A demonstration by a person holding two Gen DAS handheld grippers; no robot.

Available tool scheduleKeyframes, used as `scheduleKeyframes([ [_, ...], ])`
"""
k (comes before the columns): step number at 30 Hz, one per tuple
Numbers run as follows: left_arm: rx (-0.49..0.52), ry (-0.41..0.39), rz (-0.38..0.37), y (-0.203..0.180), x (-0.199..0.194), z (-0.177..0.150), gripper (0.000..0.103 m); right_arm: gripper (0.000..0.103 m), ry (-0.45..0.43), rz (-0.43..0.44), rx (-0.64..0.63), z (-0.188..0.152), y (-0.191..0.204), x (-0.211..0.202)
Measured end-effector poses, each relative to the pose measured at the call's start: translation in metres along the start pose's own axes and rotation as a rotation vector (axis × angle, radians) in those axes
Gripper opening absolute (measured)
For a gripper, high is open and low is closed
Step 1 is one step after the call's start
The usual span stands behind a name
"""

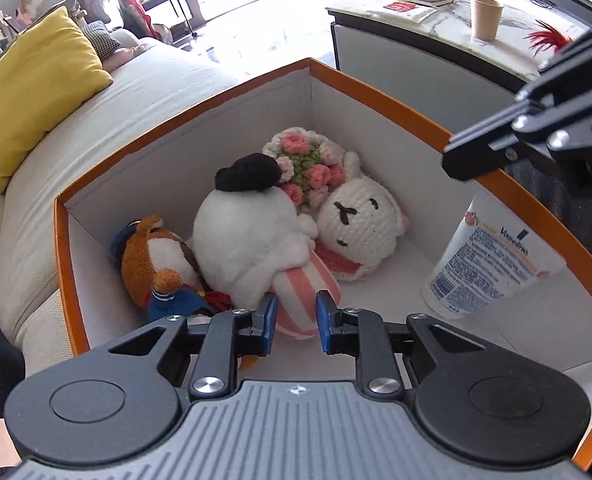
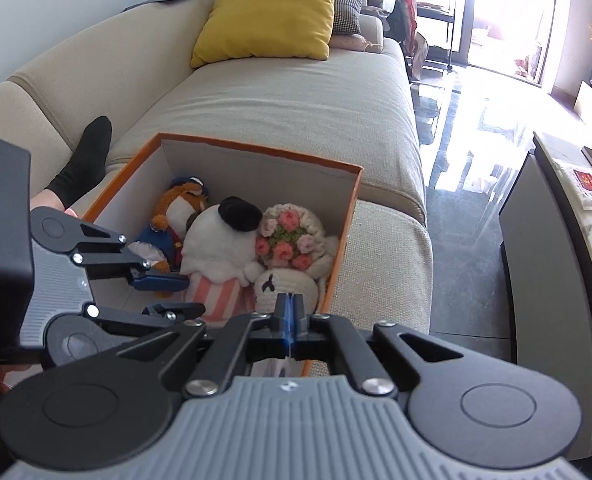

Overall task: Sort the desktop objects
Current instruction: 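Open the left tool to drop the dog plush while the right tool releases the tube in the box, then move both tools back toward the pink stick and white charger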

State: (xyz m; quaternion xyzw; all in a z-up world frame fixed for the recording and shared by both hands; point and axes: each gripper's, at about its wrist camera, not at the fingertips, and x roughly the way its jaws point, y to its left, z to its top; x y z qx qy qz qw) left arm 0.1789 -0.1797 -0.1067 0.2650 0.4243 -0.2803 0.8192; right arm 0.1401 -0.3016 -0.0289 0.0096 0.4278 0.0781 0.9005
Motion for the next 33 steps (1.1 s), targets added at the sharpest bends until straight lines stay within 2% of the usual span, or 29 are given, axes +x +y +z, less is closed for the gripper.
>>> scheduleKeyframes([
  [2,-0.015,0.001,0.013,0.005,0.001,0.003,0.024,0.005,0.01,0.004,0.008,-0.003,0.0,0.0],
  [7,-0.055,-0.002,0.052,0.009,0.005,0.009,0.023,0.007,0.019,0.039,0.055,-0.009,-0.005,-0.012],
  [12,-0.053,-0.012,0.038,0.011,-0.001,0.006,0.023,0.028,0.031,0.048,0.032,-0.015,0.003,-0.02],
  [16,-0.067,-0.04,0.006,0.014,-0.016,0.003,0.023,0.027,0.067,0.022,0.022,-0.017,0.007,-0.009],
  [17,-0.073,-0.052,-0.003,0.015,-0.021,0.001,0.023,0.021,0.072,0.02,0.026,-0.018,0.007,-0.007],
  [18,-0.079,-0.059,-0.007,0.015,-0.026,-0.001,0.023,0.008,0.079,0.018,0.03,-0.018,0.006,-0.005],
  [19,-0.086,-0.066,-0.01,0.015,-0.031,-0.002,0.023,0.002,0.083,0.017,0.039,-0.017,0.005,-0.003],
  [29,-0.207,-0.149,0.005,0.031,-0.082,-0.025,0.023,0.0,0.01,-0.046,0.099,-0.006,-0.003,0.0],
  [33,-0.272,-0.168,0.025,0.046,-0.103,-0.042,0.023,0.0,0.025,-0.046,0.104,-0.007,-0.001,0.009],
])
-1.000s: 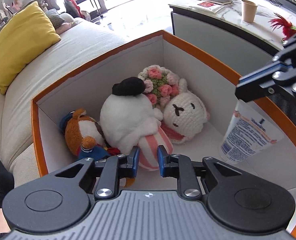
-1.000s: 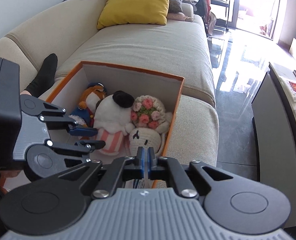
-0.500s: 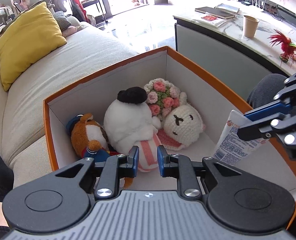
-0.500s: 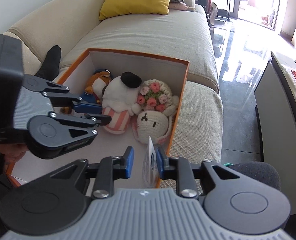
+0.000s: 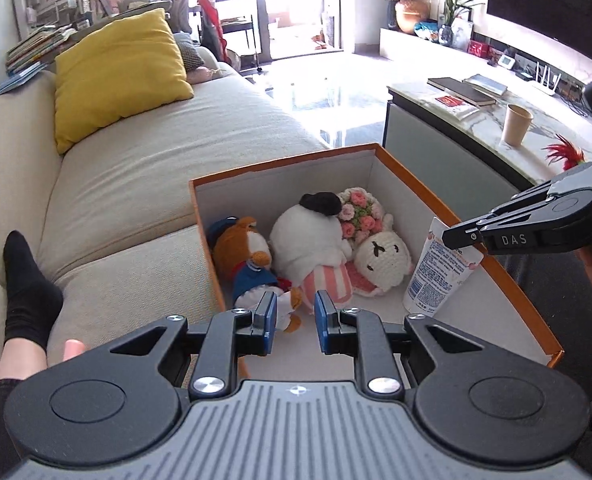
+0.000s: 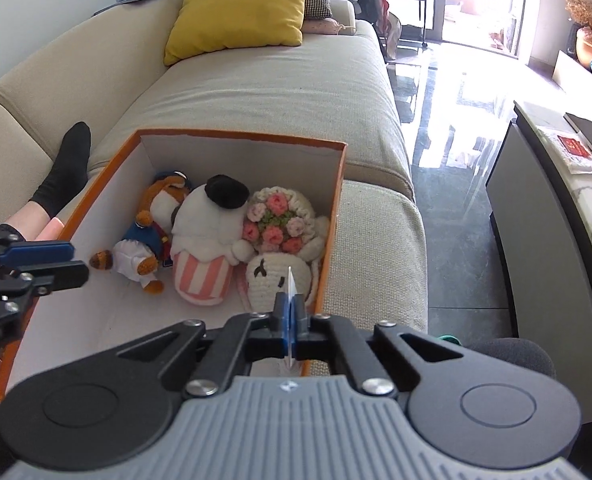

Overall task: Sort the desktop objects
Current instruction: 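Move both tools back toward the pink stick and white charger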

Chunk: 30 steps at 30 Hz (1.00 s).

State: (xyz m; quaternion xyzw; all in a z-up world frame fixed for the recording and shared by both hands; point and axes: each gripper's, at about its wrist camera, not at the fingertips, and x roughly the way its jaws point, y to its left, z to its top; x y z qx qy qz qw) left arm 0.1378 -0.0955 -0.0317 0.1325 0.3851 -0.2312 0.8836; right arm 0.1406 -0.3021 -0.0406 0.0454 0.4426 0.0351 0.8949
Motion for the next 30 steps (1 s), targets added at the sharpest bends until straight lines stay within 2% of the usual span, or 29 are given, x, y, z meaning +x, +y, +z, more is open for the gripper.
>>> scheduleKeyframes([
  [2,-0.028,-0.003,0.031,0.01,-0.009,-0.007,0.024,0.003,-0.003,-0.009,-0.007,-0.002,0.002,0.001],
  [3,-0.04,-0.006,0.053,0.014,-0.013,-0.01,0.023,0.007,-0.004,-0.012,-0.005,-0.002,0.002,0.001],
  [6,-0.091,-0.02,0.12,0.029,-0.024,-0.021,0.023,0.008,-0.015,-0.007,0.005,-0.003,0.0,-0.003],
  [10,-0.183,-0.028,0.135,0.051,-0.039,-0.033,0.024,0.015,-0.06,-0.022,-0.03,-0.003,0.006,-0.016],
  [12,-0.211,-0.034,0.14,0.06,-0.046,-0.04,0.027,0.027,-0.1,-0.031,-0.04,-0.003,0.01,-0.025],
  [14,-0.225,-0.036,0.155,0.066,-0.053,-0.046,0.028,0.03,-0.138,-0.025,-0.047,-0.004,0.016,-0.035],
  [17,-0.242,-0.034,0.161,0.073,-0.06,-0.056,0.028,0.038,-0.163,0.035,-0.07,-0.003,0.033,-0.045],
  [26,-0.322,-0.033,0.157,0.106,-0.092,-0.094,0.029,0.041,-0.176,0.226,-0.266,-0.003,0.125,-0.044],
  [30,-0.352,-0.02,0.148,0.12,-0.099,-0.111,0.029,0.046,-0.137,0.291,-0.383,-0.005,0.165,-0.036],
])
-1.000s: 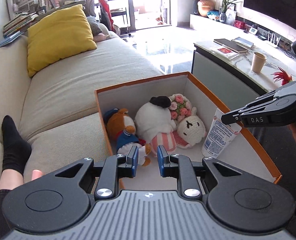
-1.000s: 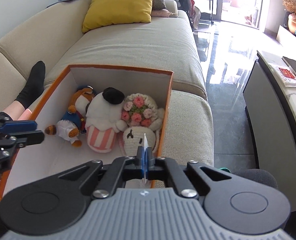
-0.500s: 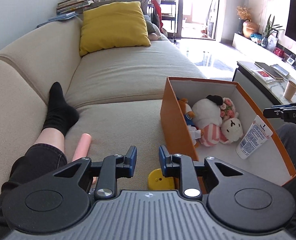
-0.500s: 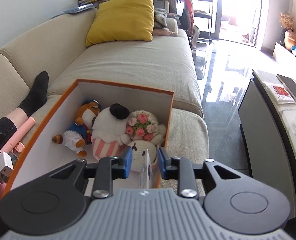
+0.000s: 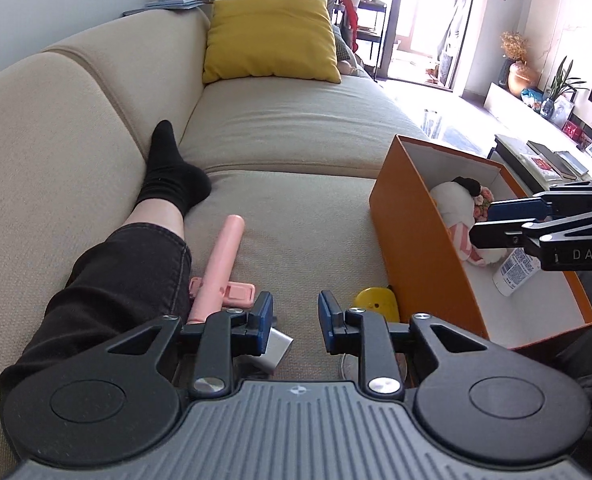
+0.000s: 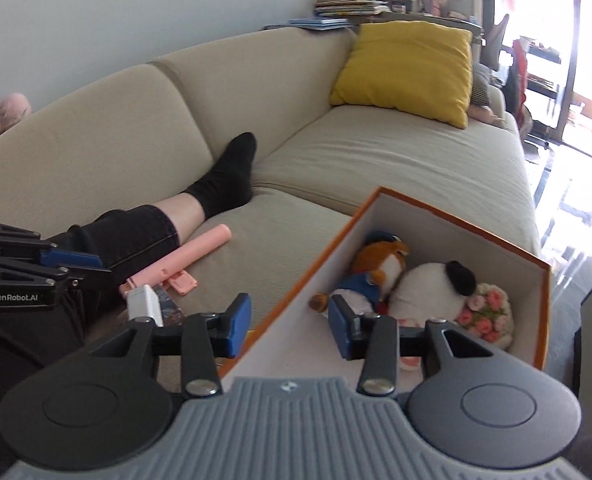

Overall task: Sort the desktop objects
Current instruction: 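Move both tools back toward the pink stick and white charger, then grasp the white charger with the left tool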

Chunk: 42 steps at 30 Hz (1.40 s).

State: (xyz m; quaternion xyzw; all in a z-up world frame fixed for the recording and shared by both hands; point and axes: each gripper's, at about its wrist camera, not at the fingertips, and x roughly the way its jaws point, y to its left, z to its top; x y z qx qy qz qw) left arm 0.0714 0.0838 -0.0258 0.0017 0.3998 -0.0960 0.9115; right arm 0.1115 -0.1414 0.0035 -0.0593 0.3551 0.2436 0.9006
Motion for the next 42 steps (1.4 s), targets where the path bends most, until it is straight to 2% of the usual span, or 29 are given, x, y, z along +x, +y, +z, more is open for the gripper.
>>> scheduleKeyframes([
  [3,0.0,0.033,-0.003,0.009,0.002,-0.008,0.03,0.05,0.064,0.057,-0.089,0.006,0.023,0.018],
  [5,0.005,0.059,-0.01,0.011,0.005,-0.013,0.031,0.049,0.137,0.089,-0.155,0.009,0.038,0.033],
  [9,-0.005,0.098,-0.016,0.016,0.014,-0.021,0.031,0.043,0.249,0.133,-0.261,0.009,0.057,0.06],
  [12,-0.023,0.124,-0.018,0.019,0.024,-0.023,0.038,0.038,0.305,0.153,-0.312,0.012,0.064,0.077],
  [14,-0.069,0.147,-0.015,0.023,0.033,-0.022,0.051,0.035,0.335,0.158,-0.324,0.015,0.064,0.089],
  [16,-0.147,0.17,-0.013,0.03,0.043,-0.019,0.051,0.032,0.358,0.161,-0.331,0.019,0.064,0.1],
  [20,-0.317,0.248,0.014,0.043,0.067,-0.013,0.051,0.03,0.391,0.158,-0.359,0.023,0.065,0.119],
  [25,-0.404,0.284,0.037,0.048,0.088,-0.007,0.052,0.03,0.416,0.169,-0.369,0.027,0.061,0.132],
  [30,-0.415,0.325,0.07,0.052,0.105,-0.006,0.052,0.03,0.436,0.187,-0.372,0.028,0.058,0.143],
  [34,-0.36,0.337,0.092,0.049,0.109,-0.007,0.045,0.03,0.453,0.209,-0.377,0.029,0.058,0.153],
  [36,-0.351,0.323,0.078,0.051,0.106,-0.008,0.042,0.031,0.454,0.227,-0.379,0.03,0.059,0.157],
  [39,-0.341,0.292,0.065,0.055,0.097,-0.008,0.038,0.041,0.453,0.272,-0.389,0.032,0.068,0.163],
  [41,-0.357,0.267,0.045,0.06,0.087,-0.006,0.038,0.043,0.459,0.302,-0.399,0.032,0.077,0.167],
  [42,-0.361,0.25,0.042,0.062,0.081,-0.006,0.038,0.049,0.46,0.317,-0.4,0.032,0.08,0.169],
])
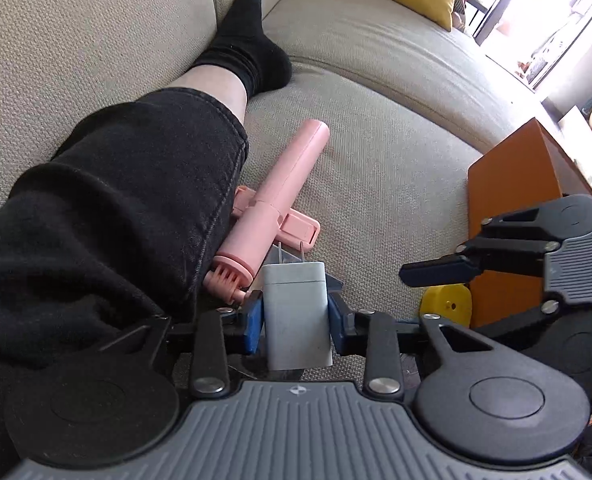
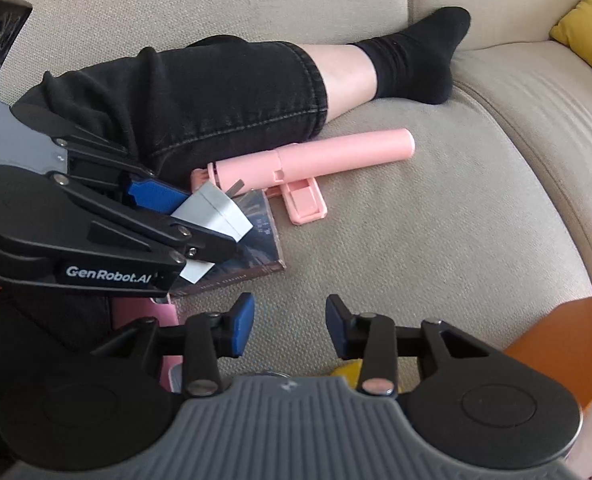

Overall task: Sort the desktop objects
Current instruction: 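Grasp the white charger with the left tool, then grasp the small red box with the right tool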

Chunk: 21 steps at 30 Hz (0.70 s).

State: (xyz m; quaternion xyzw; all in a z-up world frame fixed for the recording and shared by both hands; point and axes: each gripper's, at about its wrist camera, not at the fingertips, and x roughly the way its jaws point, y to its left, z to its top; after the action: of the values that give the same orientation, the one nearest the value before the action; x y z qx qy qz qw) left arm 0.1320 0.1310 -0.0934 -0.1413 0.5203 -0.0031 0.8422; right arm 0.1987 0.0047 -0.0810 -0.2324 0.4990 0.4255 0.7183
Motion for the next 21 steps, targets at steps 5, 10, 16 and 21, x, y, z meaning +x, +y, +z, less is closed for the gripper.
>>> scheduleKeyframes([
  [5,-0.015,-0.085,0.009,0.011,-0.028,0.004,0.038,0.07,0.002,0.053,-0.007,0.015,0.014,0.018],
  [10,-0.044,-0.13,0.03,0.023,-0.038,0.01,0.038,0.075,0.039,0.049,-0.017,0.03,0.029,0.037],
  [16,-0.06,-0.149,0.044,0.032,-0.04,0.008,0.038,0.083,0.049,-0.01,-0.036,0.04,0.045,0.056],
  [21,-0.065,-0.161,0.032,0.031,-0.041,0.008,0.038,0.086,0.041,-0.032,-0.022,0.041,0.047,0.055],
])
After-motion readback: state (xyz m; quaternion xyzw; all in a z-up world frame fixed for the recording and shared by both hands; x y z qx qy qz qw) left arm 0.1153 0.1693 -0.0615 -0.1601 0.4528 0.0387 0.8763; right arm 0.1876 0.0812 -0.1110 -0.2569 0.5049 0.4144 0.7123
